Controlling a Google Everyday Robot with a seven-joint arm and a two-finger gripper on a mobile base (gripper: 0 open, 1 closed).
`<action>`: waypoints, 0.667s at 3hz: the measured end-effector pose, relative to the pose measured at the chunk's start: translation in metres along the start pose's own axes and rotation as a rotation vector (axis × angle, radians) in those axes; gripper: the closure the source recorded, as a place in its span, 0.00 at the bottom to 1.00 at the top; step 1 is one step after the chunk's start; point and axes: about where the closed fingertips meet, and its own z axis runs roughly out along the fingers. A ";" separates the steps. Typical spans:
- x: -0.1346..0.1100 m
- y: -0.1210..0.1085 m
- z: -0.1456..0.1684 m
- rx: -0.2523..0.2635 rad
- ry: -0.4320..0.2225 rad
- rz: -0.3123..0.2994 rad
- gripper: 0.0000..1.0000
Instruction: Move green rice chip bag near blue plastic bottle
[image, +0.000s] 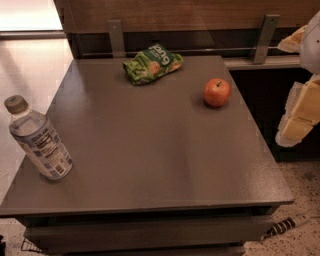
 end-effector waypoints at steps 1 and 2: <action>0.000 0.000 0.000 0.000 0.000 0.000 0.00; -0.021 -0.028 0.006 0.053 -0.051 -0.052 0.00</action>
Offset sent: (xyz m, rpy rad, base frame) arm 0.0654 0.0261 0.0123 0.0358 -0.1302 0.1050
